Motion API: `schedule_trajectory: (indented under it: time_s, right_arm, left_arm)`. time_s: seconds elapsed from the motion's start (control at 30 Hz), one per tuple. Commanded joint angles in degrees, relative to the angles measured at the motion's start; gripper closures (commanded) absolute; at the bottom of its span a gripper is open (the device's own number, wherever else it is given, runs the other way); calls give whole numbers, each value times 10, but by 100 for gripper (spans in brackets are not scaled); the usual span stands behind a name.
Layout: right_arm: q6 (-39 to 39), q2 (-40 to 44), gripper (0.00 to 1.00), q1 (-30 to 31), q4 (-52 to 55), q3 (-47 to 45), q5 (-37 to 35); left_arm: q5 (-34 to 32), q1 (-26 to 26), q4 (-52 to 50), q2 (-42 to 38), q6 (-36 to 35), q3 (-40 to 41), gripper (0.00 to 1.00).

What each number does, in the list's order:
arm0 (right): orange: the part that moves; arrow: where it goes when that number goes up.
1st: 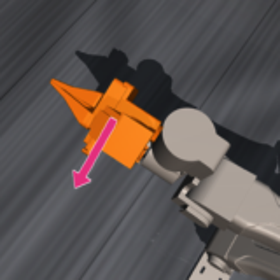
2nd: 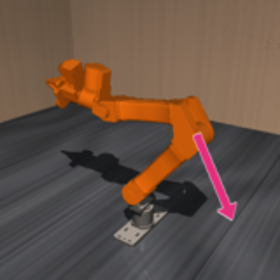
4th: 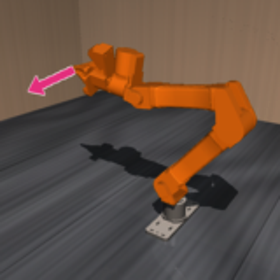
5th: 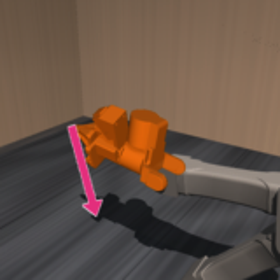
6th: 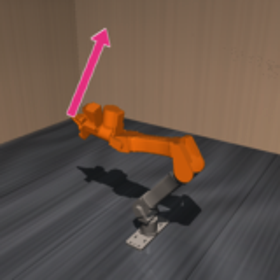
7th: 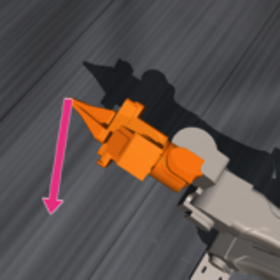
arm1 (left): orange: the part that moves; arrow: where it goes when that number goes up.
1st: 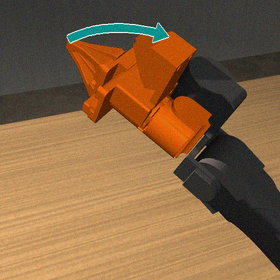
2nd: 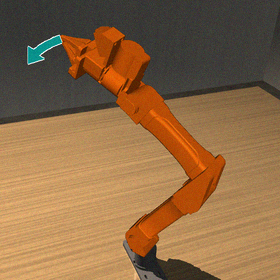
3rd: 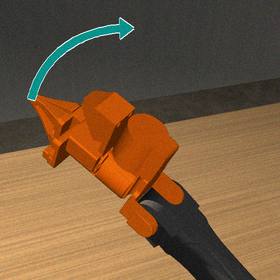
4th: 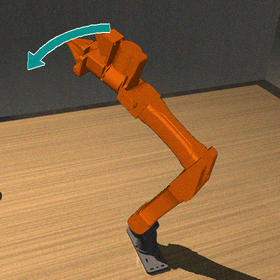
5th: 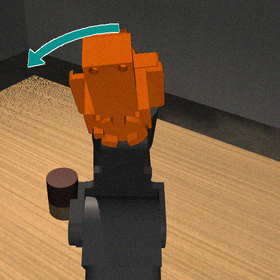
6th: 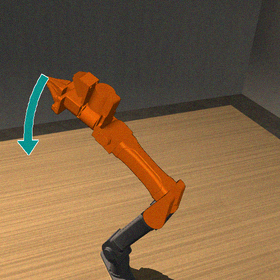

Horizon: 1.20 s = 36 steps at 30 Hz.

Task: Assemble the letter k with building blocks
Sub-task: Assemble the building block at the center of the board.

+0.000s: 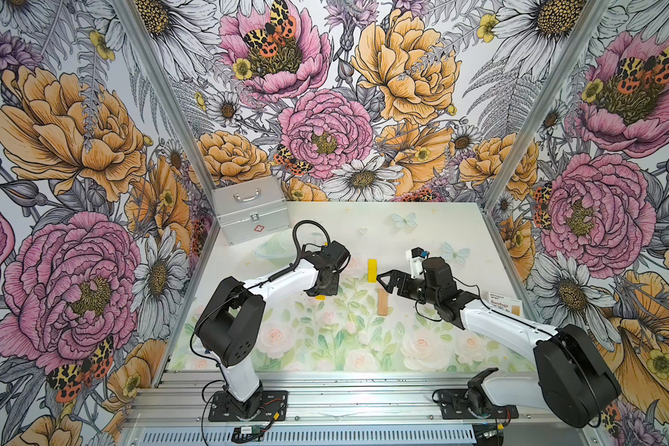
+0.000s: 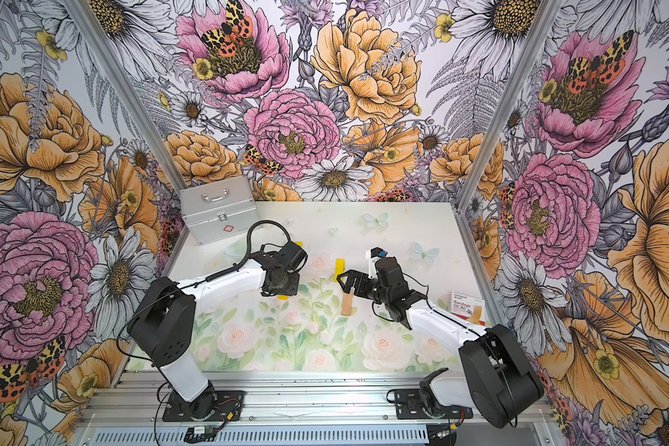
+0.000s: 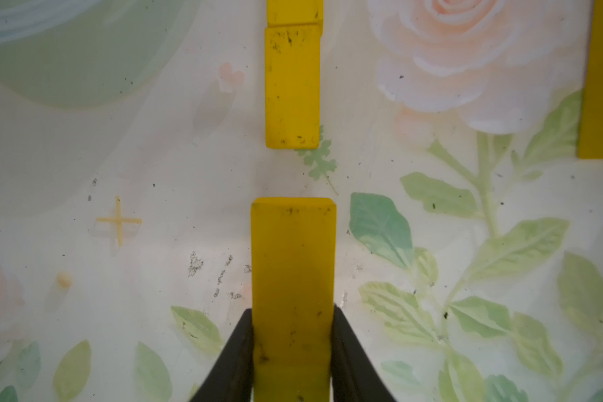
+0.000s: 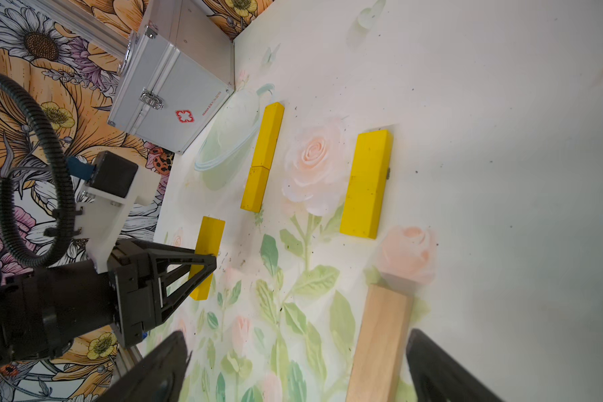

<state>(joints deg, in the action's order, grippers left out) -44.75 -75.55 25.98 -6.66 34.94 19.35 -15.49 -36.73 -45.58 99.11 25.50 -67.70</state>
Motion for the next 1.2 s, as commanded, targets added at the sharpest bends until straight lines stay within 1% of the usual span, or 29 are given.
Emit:
schedule_trajectory:
  time_s: [0.0, 0.23, 0.33, 0.37, 0.93, 1.17]
  right_arm:
    - [-6, -11, 0, 5, -21, 24, -4]
    - [-6, -18, 0, 7, -23, 25, -1]
    - [-5, -19, 1, 7, -24, 22, -4]
    - [-5, -20, 1, 7, -24, 22, -3]
    - [-12, -60, 1, 8, -32, 64, 18]
    - [-22, -85, 1, 23, -47, 80, 25]
  left_arm:
    - [-5, 12, 33, -24, 11, 21, 80]
    - [14, 22, 91, -19, 4, 54, 82]
    - [31, 32, 117, -15, 6, 65, 83]
    - [50, 33, 122, -12, 5, 65, 83]
    - [81, 36, 149, 24, 4, 64, 82]
    - [89, 39, 152, 36, 8, 61, 82]
